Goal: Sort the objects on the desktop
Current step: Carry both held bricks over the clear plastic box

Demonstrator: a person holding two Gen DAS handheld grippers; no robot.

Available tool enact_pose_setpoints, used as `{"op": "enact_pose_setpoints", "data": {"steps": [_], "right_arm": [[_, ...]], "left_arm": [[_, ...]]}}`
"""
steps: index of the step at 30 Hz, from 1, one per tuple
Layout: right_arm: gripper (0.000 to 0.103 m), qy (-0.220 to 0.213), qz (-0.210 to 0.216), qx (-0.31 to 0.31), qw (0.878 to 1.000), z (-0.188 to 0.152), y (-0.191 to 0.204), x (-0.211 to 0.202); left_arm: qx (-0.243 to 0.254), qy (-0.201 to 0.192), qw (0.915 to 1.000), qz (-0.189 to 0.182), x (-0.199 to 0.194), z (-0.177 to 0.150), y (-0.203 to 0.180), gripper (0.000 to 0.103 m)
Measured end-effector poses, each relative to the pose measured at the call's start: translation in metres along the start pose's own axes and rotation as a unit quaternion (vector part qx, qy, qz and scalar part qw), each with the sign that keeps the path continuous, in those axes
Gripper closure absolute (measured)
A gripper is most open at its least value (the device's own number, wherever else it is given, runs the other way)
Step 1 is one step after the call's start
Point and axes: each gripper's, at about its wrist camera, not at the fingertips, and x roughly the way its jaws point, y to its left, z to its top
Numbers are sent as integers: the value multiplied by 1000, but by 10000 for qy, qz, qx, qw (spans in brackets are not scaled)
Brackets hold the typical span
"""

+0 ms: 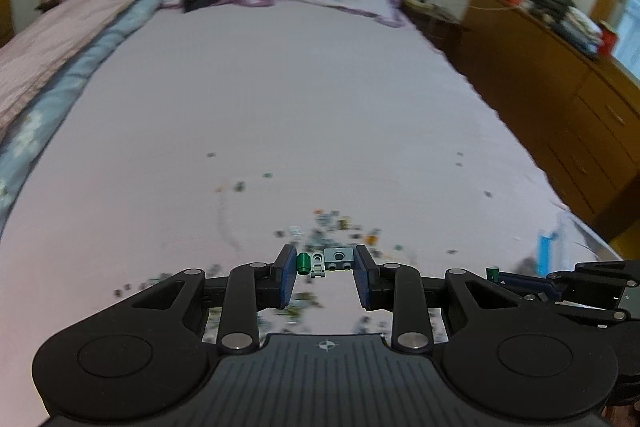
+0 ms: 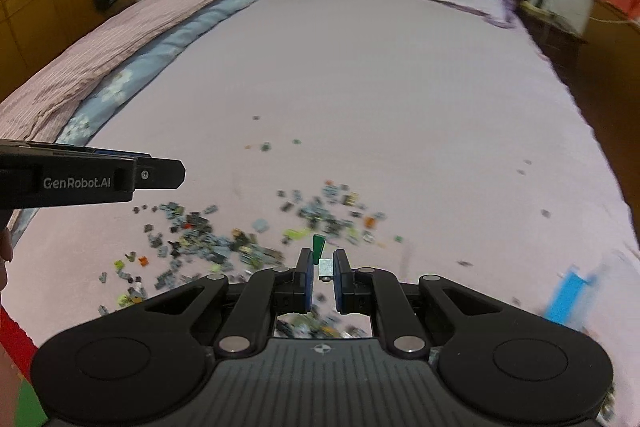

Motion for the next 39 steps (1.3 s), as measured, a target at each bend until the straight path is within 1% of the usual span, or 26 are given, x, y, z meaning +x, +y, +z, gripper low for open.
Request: {"op": "enact_pose_setpoints", "data": {"steps": [3, 7, 11, 13, 20, 26, 32, 35, 39], "right_arm": [[92, -66, -100, 185, 9998, -9, -18, -21], [92, -265, -192, 383, 9987, -23, -50, -48], [92, -491, -150, 572, 9970, -40, -90, -80], [92, -563, -206, 635, 9962, -49, -114, -94], [92, -616, -451, 942, 9926, -83, -200, -127], [92, -567, -599, 961, 9919, -111, -273, -143], [92, -459, -597, 1046, 9917, -134, -333, -148], [92, -421, -544, 1131, 9912, -140, -350, -149], [92, -350, -536, 1352, 9887, -143, -360, -144]], "left_arm": [[234, -41, 9996, -124, -3, 2, -27, 71], [559, -144, 9981, -223, -5, 8, -70, 71], [820, -275, 9960, -244, -9, 18, -118, 71], [941, -280, 9947, -298, -8, 20, -144, 71], [1177, -268, 9912, -542, 2, 24, -235, 71], [1286, -240, 9887, -735, 15, 22, -307, 71], [1492, 14, 9844, -932, 31, 14, -364, 71], [1638, 149, 9810, -1031, 35, 8, -387, 71], [1763, 310, 9777, -1094, 43, 5, -401, 71]]}}
